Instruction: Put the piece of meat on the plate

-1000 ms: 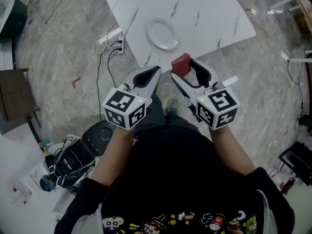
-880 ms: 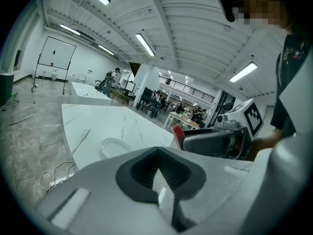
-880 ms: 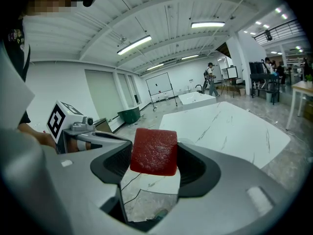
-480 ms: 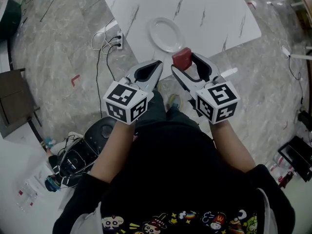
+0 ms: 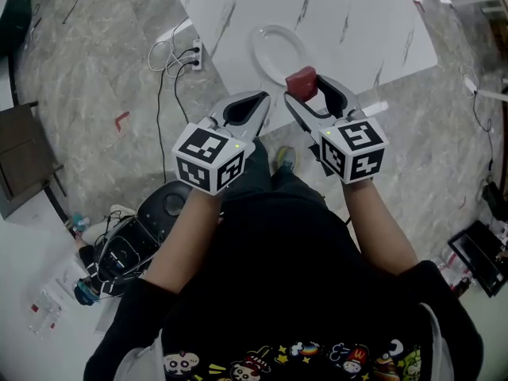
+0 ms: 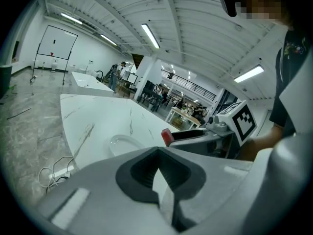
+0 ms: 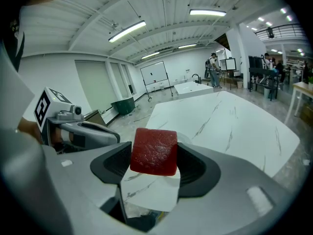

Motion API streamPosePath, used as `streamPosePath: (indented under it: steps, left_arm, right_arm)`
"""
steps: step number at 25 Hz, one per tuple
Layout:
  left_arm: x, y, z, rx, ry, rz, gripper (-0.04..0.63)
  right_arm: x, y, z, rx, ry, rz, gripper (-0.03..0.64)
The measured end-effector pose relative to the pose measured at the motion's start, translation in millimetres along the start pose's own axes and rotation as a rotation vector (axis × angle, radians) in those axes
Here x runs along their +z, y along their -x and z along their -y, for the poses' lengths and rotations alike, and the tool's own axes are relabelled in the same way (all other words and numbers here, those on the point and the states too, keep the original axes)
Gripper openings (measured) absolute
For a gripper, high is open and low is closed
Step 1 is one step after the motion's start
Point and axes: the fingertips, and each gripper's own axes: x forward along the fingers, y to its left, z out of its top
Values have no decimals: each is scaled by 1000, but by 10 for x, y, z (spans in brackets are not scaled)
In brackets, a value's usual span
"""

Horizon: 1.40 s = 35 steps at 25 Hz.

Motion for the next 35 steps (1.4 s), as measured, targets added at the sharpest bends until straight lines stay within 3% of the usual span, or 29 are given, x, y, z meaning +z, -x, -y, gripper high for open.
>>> streamPosePath:
  steps: [17,35]
  left_arm:
    - [-130,15,-529,15,79,-15,0]
    - [-207,31,-738,-3,119,-13,0]
  right_arm:
    - [-277,-996,406,-70,26,-168,317]
    - [-468,-1428,577,-123,45,-290,318]
